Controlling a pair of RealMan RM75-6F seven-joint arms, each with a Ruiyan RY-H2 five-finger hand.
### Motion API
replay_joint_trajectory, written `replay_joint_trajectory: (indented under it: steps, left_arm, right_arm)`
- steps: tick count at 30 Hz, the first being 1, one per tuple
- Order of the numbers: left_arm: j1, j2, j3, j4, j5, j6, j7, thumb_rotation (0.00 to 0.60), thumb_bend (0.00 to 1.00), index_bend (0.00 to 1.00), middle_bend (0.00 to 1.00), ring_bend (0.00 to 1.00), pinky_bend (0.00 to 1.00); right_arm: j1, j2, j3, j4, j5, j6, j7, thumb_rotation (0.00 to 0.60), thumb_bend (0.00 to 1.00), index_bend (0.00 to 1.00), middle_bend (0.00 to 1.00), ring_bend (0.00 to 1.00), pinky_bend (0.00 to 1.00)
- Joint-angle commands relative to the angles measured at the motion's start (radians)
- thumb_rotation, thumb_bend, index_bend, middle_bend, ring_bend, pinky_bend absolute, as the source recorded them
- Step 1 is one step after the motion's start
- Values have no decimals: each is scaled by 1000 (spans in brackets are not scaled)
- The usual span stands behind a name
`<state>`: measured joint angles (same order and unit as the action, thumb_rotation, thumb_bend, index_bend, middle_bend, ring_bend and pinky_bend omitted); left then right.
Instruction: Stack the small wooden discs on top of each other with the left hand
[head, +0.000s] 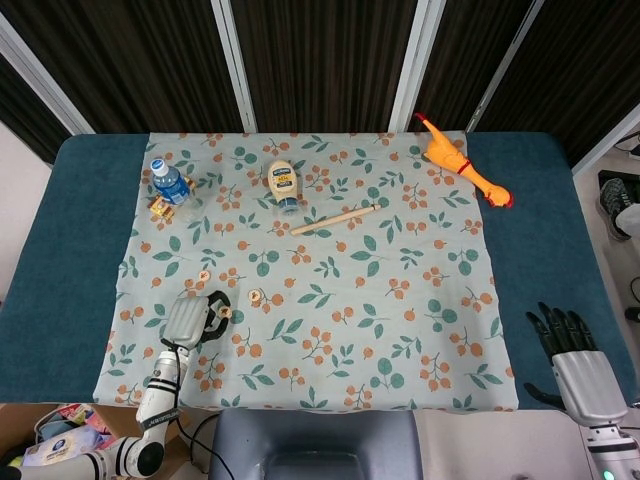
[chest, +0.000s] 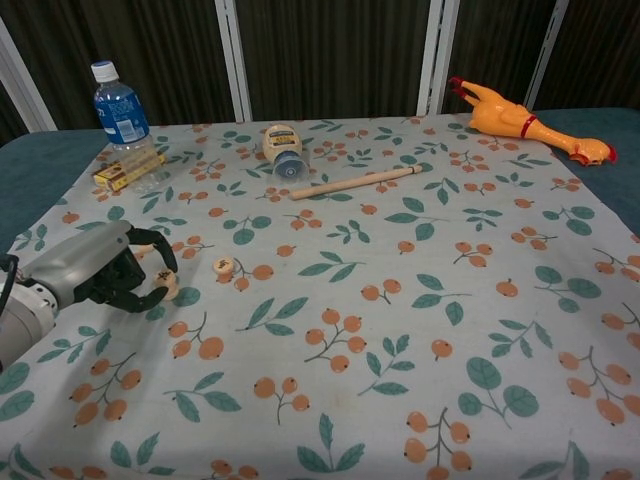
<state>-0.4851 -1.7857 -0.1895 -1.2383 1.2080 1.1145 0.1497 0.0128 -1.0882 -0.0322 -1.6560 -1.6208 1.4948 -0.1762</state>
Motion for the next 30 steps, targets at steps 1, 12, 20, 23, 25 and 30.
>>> replay_joint_trajectory:
  steps: [1, 12, 20, 23, 25, 30]
  left_arm:
    - [0, 1, -1, -2, -1, 0, -7, 600, 400, 437, 1000, 1000, 1000]
    - [-2, 8, 2, -7, -6, -5, -3, 600, 401, 412, 1000, 1000, 1000]
    - [1, 17, 5, -42, 40, 40, -29, 600, 399, 406, 1000, 1000, 1000]
    - [-10, 10, -7, -53, 56, 54, -31, 600, 399, 388, 1000, 1000, 1000]
    - [-24, 3, -18, -55, 52, 49, -13, 600, 399, 379, 1000, 1000, 1000]
    - [-45, -11, -33, -48, 38, 37, 26, 600, 400, 375, 1000, 1000, 1000]
  right_arm:
    - [0, 1, -1, 0, -1, -1, 0, 600, 81, 0, 0, 0, 0]
    - [-1, 2, -3, -1, -3, -1, 2, 600, 81, 0, 0, 0, 0]
    - [0, 5, -4, -2, -6, -2, 9, 600, 81, 0, 0, 0, 0]
    - [0, 7, -6, -2, -9, -2, 13, 600, 80, 0, 0, 0, 0]
    - [1, 8, -7, -1, -11, -2, 15, 600, 81, 0, 0, 0, 0]
    - [1, 10, -9, -1, -14, -3, 18, 600, 81, 0, 0, 0, 0]
